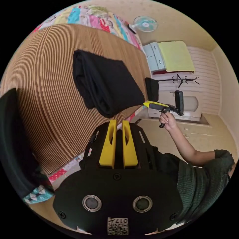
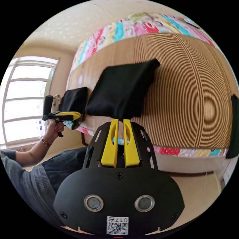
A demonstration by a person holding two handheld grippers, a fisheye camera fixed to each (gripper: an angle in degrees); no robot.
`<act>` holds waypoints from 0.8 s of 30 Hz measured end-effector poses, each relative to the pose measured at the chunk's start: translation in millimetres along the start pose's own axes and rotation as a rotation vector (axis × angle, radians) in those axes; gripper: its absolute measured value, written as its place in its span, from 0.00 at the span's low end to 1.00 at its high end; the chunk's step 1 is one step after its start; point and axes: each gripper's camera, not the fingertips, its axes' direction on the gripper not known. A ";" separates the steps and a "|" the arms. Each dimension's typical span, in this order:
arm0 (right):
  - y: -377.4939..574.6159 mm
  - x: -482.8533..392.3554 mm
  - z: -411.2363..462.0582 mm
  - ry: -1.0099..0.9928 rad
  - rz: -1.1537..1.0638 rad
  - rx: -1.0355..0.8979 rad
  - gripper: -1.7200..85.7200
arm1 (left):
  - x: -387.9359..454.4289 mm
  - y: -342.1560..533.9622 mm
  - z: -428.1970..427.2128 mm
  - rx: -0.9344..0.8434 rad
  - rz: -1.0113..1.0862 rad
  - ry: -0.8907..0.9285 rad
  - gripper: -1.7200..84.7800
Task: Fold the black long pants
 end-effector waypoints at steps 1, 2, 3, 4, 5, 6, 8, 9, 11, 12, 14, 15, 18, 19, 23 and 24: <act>16.4 20.3 27.8 -0.005 0.081 -0.092 0.06 | -23.0 5.2 10.9 -0.010 -0.061 0.065 0.09; 33.2 39.3 46.1 -0.060 0.161 -0.142 0.07 | -33.1 6.7 13.3 -0.005 -0.089 0.094 0.11; 40.5 47.7 51.2 -0.097 0.201 -0.149 0.08 | -49.2 6.5 12.9 0.020 -0.129 0.133 0.13; 51.6 61.6 54.4 -0.180 0.266 -0.135 0.10 | -60.1 2.1 6.2 0.059 -0.149 0.146 0.13; 57.0 72.1 50.6 -0.265 0.311 -0.089 0.11 | -64.3 -2.0 1.1 0.084 -0.153 0.148 0.13; 57.3 76.3 46.6 -0.306 0.326 -0.056 0.12 | -70.8 -14.0 -10.9 0.130 -0.144 0.146 0.14; 42.7 87.0 28.7 -0.421 0.348 0.069 0.15 | -79.7 -39.2 -28.8 0.183 -0.128 0.119 0.15; 35.2 88.9 25.1 -0.434 0.350 0.088 0.15 | -87.2 -59.4 -39.6 0.209 -0.128 0.093 0.16; -7.8 91.3 16.6 -0.396 0.338 0.096 0.18 | -100.2 -91.3 -53.8 0.247 -0.130 0.075 0.18; -20.7 90.6 15.5 -0.379 0.324 0.087 0.19 | -109.0 -111.6 -61.6 0.278 -0.123 0.079 0.19; -70.8 88.8 12.7 -0.360 0.271 0.067 0.21 | -122.5 -139.9 -68.6 0.306 -0.112 0.092 0.20; -82.1 89.1 12.7 -0.365 0.263 0.064 0.21 | -132.0 -157.8 -69.2 0.298 -0.108 0.098 0.20; -128.7 89.1 19.2 -0.341 0.236 0.019 0.22 | -155.3 -191.3 -56.7 0.194 -0.130 0.078 0.21; -140.7 88.3 25.4 -0.316 0.235 -0.017 0.22 | -160.1 -195.7 -50.6 0.173 -0.109 0.087 0.21; -156.1 76.7 49.8 -0.380 0.197 -0.157 0.22 | -167.7 -185.5 -40.6 0.184 -0.122 0.100 0.18; -154.8 76.2 47.7 -0.366 0.201 -0.158 0.21 | -168.5 -179.1 -42.4 0.189 -0.132 0.074 0.17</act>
